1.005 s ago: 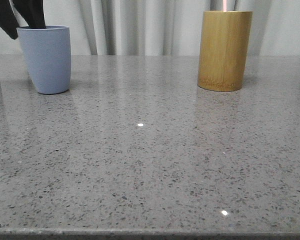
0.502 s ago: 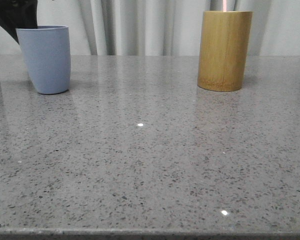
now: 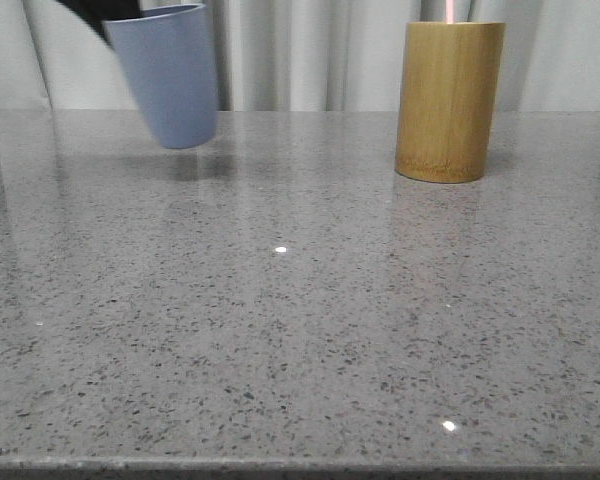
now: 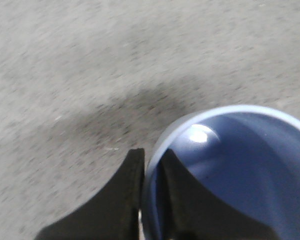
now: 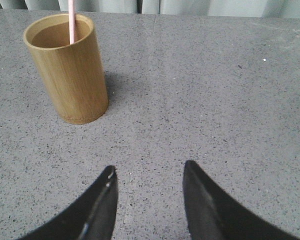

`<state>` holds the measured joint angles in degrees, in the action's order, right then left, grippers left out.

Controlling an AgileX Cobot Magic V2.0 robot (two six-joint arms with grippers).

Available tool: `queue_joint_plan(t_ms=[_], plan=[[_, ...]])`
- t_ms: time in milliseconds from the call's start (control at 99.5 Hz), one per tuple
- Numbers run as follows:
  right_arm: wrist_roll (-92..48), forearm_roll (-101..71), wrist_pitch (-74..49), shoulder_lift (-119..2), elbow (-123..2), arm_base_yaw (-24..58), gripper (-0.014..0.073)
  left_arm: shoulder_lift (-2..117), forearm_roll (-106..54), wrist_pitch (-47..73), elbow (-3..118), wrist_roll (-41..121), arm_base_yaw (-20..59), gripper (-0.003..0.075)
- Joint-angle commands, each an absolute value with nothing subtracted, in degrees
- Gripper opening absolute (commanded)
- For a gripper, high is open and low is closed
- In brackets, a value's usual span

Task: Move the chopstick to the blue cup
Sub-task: 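Slide the light blue cup with the left gripper toward the bamboo holder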

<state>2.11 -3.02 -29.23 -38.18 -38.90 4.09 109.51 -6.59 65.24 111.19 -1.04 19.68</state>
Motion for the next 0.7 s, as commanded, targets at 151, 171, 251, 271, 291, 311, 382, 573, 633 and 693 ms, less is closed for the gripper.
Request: queue_joint_plan(t_ms=[151,171,251,271,291,311,382,573,633,693], plan=[[1.9,-3.1,-25.3,-38.6,-40.9,4.0,0.0335,113.3,-7.6,65.4,121.9,-1.1,24.8,-0.0019],[1.9,-3.1,-25.4,-38.6,-40.9,4.0,0.0335,113.6,-7.6,65.7,122.7,-1.1,25.0,-0.0019],[1.9,-3.1,-25.4,-38.6,-40.9,4.0,0.0335,115.2,-7.6,66.6,125.2,-1.1,26.0,-0.0019],[1.9,-3.1,-25.4,-38.6,-40.9,4.0,0.0335,115.6,-7.6,66.6,125.6,-1.1,26.1,-0.0019],[1.9,-3.1,-25.4,-38.6,-40.9,4.0,0.0335,115.9,-7.6,66.6,125.8,-1.1,26.3,-0.0019],[1.9,-3.1,-25.4,-38.6,-40.9,4.0,0.0335,116.0,-7.6,66.6,126.2,-1.1,26.4,-0.0019],[1.9,-3.1,-25.4,-38.6,-40.9,4.0,0.0335,117.0,-7.6,66.6,126.9,-1.1,27.1,-0.0019],[1.9,-3.1,-25.4,-38.6,-40.9,4.0,0.0335,118.0,-8.3,66.6,127.0,-1.1,27.7,-0.0019],[1.9,-3.1,-25.4,-38.6,-40.9,4.0,0.0335,118.0,-8.3,66.3,127.0,-1.1,27.7,-0.0018],[1.9,-3.1,-25.4,-38.6,-40.9,4.0,0.0335,118.0,-8.4,66.5,127.0,-1.1,27.7,-0.0015]])
